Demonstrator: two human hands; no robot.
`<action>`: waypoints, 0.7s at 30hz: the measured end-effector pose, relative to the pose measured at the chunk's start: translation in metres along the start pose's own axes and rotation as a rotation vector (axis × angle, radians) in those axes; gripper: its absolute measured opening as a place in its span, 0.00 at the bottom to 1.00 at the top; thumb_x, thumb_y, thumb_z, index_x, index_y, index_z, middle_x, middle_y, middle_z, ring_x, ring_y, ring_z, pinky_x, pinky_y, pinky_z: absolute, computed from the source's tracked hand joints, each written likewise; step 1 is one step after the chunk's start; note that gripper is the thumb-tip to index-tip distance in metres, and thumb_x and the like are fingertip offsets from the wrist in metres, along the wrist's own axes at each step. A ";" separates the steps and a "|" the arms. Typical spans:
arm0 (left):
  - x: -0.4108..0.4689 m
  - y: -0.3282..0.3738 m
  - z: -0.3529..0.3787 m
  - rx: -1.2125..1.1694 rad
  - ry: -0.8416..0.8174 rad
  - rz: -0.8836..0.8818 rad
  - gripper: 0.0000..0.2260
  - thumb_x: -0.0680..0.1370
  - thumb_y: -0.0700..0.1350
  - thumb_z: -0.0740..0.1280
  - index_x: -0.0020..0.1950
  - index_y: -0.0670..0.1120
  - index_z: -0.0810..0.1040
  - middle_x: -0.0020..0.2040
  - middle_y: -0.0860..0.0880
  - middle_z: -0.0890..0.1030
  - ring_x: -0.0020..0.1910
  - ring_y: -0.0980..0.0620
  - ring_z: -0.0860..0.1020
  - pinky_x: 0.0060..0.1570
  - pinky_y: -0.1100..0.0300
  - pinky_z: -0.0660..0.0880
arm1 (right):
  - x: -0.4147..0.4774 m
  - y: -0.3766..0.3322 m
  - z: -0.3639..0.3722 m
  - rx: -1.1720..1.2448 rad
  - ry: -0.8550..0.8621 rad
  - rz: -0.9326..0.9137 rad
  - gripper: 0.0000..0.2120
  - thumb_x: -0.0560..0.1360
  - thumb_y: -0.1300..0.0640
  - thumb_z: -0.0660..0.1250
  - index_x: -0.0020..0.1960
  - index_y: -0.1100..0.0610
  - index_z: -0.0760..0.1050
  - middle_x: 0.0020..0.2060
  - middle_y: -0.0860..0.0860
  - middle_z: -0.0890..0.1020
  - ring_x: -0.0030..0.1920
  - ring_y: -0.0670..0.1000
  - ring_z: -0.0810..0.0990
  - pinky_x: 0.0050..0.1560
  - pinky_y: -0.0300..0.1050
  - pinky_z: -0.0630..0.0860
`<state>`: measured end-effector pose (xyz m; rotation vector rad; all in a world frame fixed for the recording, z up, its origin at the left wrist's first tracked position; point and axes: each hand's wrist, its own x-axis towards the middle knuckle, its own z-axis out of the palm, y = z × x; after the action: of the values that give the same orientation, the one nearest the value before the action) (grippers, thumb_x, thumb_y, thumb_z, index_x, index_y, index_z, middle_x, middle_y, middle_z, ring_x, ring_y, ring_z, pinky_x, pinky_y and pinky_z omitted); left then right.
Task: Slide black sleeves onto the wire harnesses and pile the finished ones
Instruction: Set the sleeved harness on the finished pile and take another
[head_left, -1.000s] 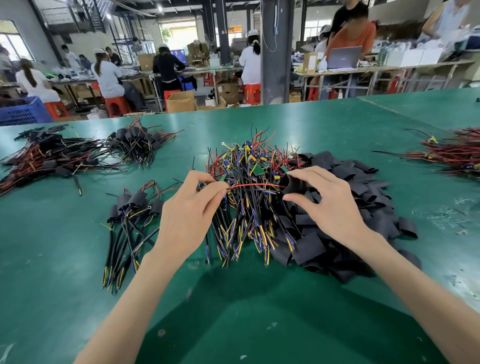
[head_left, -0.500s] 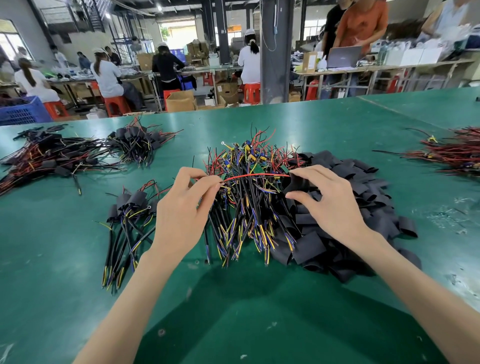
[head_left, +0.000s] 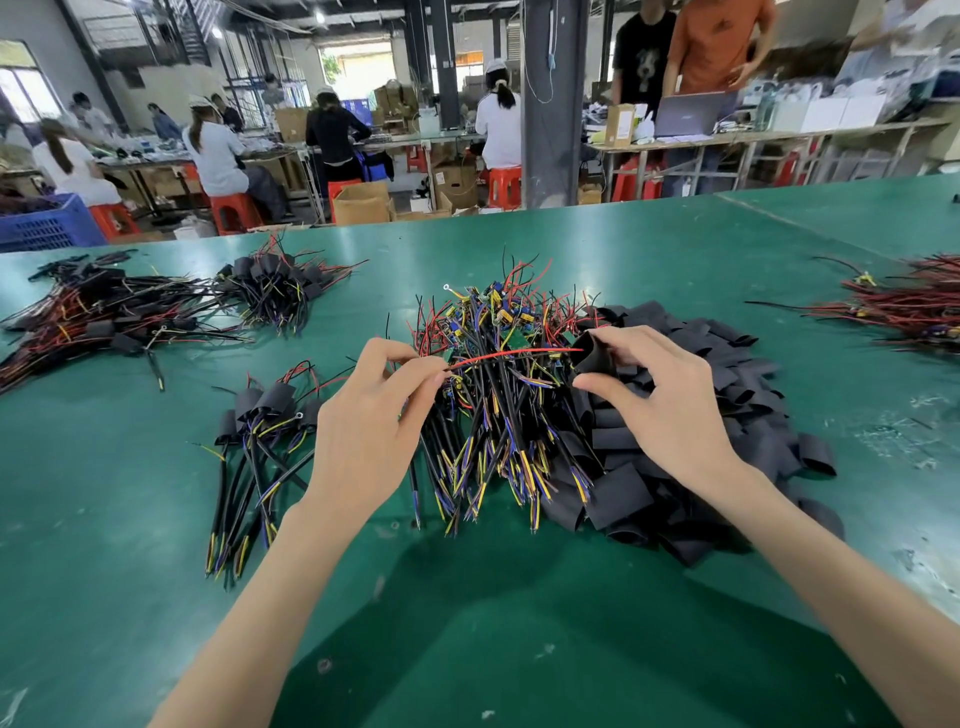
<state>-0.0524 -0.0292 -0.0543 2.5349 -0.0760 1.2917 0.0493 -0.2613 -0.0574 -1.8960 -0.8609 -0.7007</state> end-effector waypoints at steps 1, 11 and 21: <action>0.000 0.000 0.000 0.002 0.001 -0.002 0.08 0.78 0.46 0.64 0.51 0.47 0.82 0.48 0.49 0.77 0.33 0.55 0.69 0.31 0.57 0.73 | 0.000 0.000 0.000 0.010 0.005 0.004 0.19 0.69 0.55 0.74 0.57 0.60 0.78 0.47 0.48 0.80 0.47 0.42 0.76 0.54 0.32 0.71; 0.000 0.000 0.001 0.067 -0.007 0.065 0.10 0.79 0.49 0.62 0.52 0.50 0.82 0.49 0.49 0.77 0.35 0.50 0.77 0.30 0.59 0.74 | -0.001 0.002 0.000 -0.067 -0.015 -0.072 0.18 0.69 0.57 0.74 0.58 0.59 0.78 0.51 0.49 0.80 0.52 0.44 0.77 0.58 0.33 0.69; -0.005 0.011 0.008 0.033 -0.009 0.180 0.10 0.79 0.47 0.63 0.55 0.50 0.83 0.49 0.47 0.77 0.36 0.53 0.74 0.33 0.61 0.74 | -0.007 -0.005 0.005 -0.100 -0.222 -0.152 0.18 0.70 0.57 0.74 0.58 0.57 0.76 0.55 0.49 0.78 0.57 0.50 0.74 0.62 0.45 0.68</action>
<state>-0.0511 -0.0428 -0.0604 2.6114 -0.2936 1.3572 0.0417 -0.2571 -0.0617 -2.0404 -1.1376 -0.6415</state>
